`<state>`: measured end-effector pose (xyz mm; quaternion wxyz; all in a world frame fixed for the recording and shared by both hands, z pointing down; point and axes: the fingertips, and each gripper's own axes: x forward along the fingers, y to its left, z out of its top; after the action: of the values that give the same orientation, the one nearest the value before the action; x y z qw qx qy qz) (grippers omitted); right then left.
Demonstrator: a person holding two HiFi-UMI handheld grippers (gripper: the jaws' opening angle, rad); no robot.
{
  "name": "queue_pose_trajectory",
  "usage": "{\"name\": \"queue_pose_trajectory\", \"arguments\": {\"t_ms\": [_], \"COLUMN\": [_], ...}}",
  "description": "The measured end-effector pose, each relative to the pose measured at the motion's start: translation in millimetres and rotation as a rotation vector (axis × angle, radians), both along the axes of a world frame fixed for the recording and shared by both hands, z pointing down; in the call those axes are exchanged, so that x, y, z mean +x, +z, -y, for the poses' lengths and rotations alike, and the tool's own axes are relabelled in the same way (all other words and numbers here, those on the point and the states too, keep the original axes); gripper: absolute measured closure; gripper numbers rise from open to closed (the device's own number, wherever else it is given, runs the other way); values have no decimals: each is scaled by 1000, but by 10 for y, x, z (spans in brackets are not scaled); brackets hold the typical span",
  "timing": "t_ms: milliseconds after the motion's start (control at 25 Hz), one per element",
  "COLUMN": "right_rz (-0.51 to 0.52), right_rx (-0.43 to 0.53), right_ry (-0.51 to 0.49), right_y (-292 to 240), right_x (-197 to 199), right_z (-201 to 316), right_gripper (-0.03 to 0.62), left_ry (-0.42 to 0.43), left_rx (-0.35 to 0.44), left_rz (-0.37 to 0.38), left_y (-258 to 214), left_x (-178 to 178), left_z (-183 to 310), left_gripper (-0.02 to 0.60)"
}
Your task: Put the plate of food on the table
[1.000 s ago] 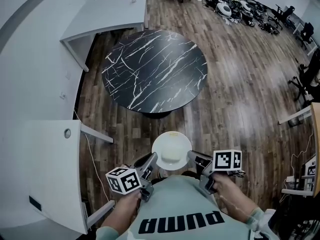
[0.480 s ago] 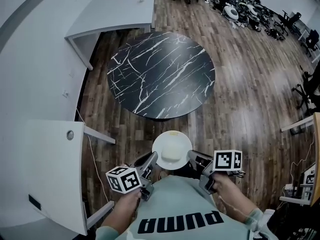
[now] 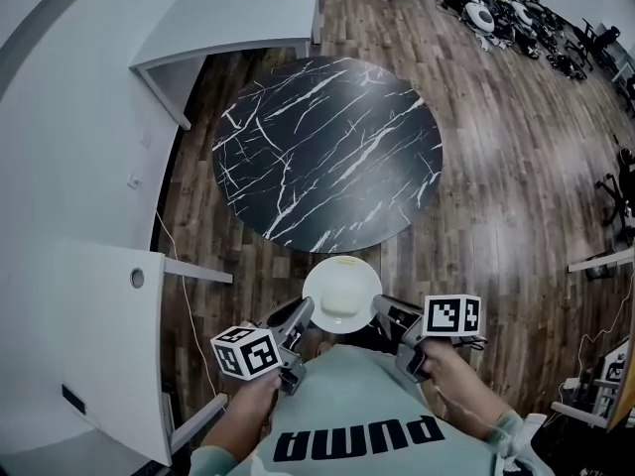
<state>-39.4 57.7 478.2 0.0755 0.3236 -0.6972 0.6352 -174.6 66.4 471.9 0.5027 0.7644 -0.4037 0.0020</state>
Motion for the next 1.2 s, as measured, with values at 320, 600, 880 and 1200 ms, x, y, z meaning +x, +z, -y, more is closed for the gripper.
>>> {"name": "queue_pose_trajectory", "arguments": {"t_ms": [320,600,880,1200], "right_rz": [15,30,39,18], "right_rx": [-27,-20,-12,-37], "right_ry": [-23,-41,-47,-54], "right_y": [80,112,126,324], "right_x": [258,451,635,744], "right_z": [701,1264,1763,2229], "right_gripper": [563,563,563,563], "left_ry": [-15,-41,-48,-50], "left_rx": [-27,-41,-38,-77], "left_rz": [33,49,62,76], "left_y": [42,59,68,293], "left_x": [259,458,640,740], "left_z": [681,1194,1687,2126], "left_gripper": [543,543,543,541]}}
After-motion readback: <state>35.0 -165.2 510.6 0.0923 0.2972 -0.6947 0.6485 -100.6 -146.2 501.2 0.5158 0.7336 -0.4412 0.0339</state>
